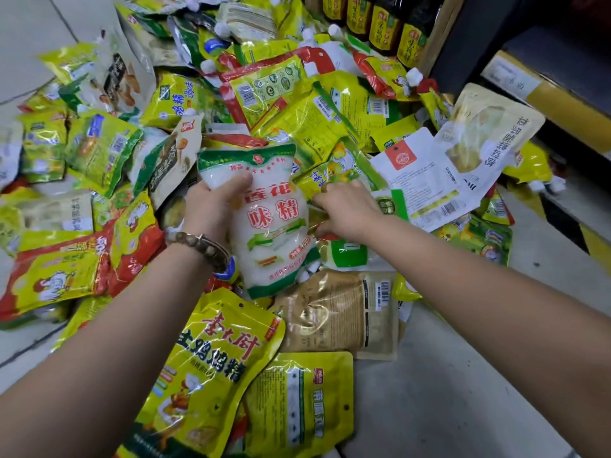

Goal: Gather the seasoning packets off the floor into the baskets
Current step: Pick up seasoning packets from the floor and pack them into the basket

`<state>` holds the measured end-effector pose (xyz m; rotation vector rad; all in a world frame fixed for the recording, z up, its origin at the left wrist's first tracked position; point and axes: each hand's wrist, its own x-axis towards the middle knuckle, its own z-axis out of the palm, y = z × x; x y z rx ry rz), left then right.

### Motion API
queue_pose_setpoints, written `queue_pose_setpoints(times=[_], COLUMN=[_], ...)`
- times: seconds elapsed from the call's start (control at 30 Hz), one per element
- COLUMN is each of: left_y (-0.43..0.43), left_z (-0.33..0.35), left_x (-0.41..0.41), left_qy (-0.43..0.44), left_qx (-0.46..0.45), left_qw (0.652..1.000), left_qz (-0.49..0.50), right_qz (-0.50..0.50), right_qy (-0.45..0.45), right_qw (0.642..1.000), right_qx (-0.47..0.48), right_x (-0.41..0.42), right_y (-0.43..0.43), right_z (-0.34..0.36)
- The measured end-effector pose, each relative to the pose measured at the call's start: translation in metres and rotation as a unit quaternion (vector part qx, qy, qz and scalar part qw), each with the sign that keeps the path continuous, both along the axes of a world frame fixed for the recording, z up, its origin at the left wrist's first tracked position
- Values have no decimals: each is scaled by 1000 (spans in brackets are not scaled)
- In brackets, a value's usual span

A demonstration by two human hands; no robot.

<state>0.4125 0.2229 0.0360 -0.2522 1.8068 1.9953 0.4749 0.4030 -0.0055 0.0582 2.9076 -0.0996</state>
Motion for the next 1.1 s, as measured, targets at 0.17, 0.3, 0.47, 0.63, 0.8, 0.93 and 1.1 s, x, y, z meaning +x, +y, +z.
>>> queue_pose_setpoints(times=[0.17,0.3,0.47,0.63,0.8,0.93,1.1], left_y=[-5,1,13,20,32,44,63], left_z=[4,12,16,29,58,83,124], left_x=[-3,-2,6,13,21,31,52], left_qy=[-48,-44,-14,-15,-7,-10,-18], left_qx=[15,49,39,50,96,119,153], left_qw=[998,996,997,998,994,990,981], left_qz=[-40,-60,-64,-43,-47,-68,-117], right_qz=[-70,-127,-204,-285,-351,-385,-378], right_qy=[-20,-21,56,157,258,321,382], right_qw=[992,978,940,887,792,737,719], right_qx=[-100,-165,-268,-327,-427,-453,-441], right_x=[2,13,29,53,85,109,140], right_y=[17,39,58,72,79,86,98], right_z=[11,18,33,45,70,97,152])
